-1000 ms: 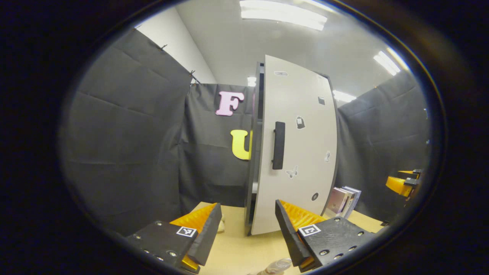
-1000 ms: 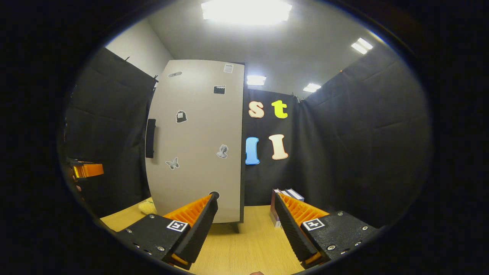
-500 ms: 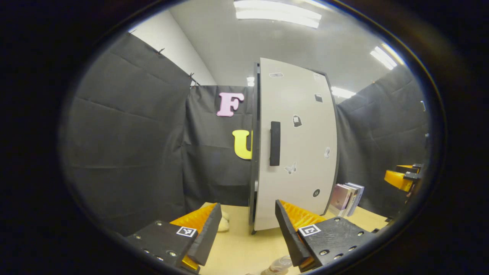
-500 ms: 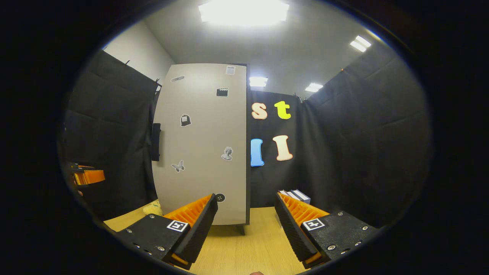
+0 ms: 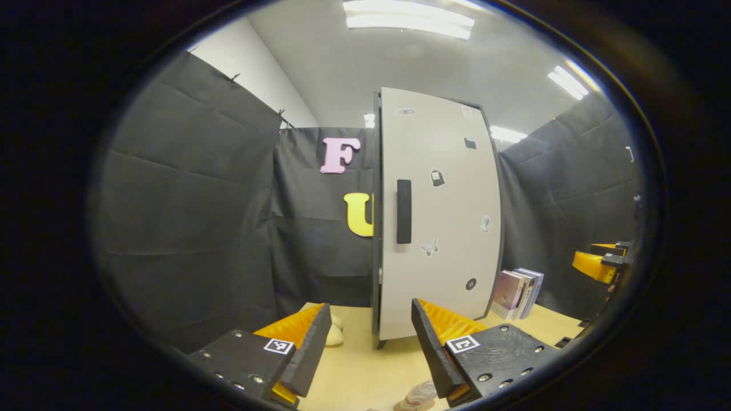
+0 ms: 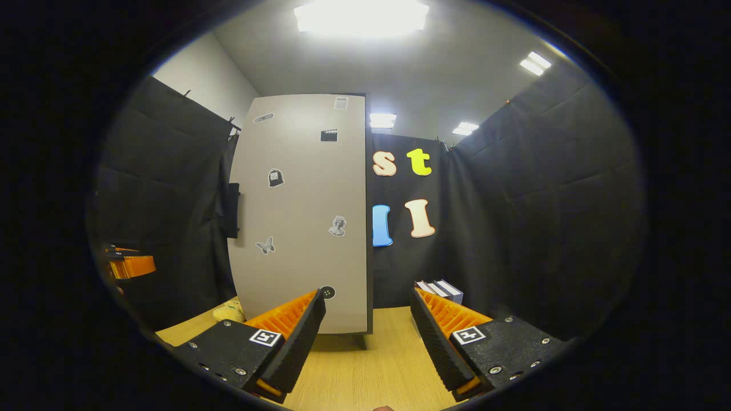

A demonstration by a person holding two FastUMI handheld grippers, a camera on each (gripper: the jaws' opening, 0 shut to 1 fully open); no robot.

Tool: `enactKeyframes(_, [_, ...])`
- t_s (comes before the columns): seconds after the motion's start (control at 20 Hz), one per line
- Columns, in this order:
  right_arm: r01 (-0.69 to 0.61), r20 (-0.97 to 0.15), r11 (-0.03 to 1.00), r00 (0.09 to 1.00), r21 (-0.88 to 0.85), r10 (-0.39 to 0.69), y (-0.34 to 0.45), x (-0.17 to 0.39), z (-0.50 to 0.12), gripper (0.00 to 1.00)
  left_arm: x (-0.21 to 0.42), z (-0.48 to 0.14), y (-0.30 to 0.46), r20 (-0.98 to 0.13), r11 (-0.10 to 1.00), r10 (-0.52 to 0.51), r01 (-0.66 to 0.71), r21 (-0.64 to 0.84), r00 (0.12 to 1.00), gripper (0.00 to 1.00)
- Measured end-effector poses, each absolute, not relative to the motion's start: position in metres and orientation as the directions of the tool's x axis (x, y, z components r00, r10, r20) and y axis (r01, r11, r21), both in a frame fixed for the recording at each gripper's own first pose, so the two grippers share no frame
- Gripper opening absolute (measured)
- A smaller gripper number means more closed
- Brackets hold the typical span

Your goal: Open the cabinet door with the right hand, grasp the bottle in the cabinet with the left hand and place it on the coaster, then close the cabinet door with the right hand.

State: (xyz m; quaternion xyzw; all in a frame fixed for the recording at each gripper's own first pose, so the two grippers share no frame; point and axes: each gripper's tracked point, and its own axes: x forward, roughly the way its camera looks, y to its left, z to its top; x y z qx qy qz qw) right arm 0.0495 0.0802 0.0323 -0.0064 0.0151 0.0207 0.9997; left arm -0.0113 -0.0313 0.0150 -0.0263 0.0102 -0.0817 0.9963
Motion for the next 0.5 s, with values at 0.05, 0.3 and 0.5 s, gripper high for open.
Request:
enactKeyframes(0.05, [-0.044,-0.027,0.999,0.999,-0.016,0.043,0.0820,0.0500,0.0332,0.93,-0.0110,0.0158,-0.0309,-0.014,0.985,-0.164,0.163,-0.054,0.986,0.81])
enactKeyframes(0.3, [-0.047,-0.017,0.999,0.999,-0.025,0.046,0.0863,0.0510,0.0370,0.93,-0.0082,0.0136,-0.0335,-0.019,0.984,-0.173,0.172,-0.050,0.985,0.81])
enactKeyframes(0.5, [-0.046,-0.016,0.999,0.999,-0.024,0.046,0.0876,0.0523,0.0382,0.93,-0.0061,0.0161,-0.0321,-0.013,0.984,-0.174,0.174,-0.048,0.985,0.81])
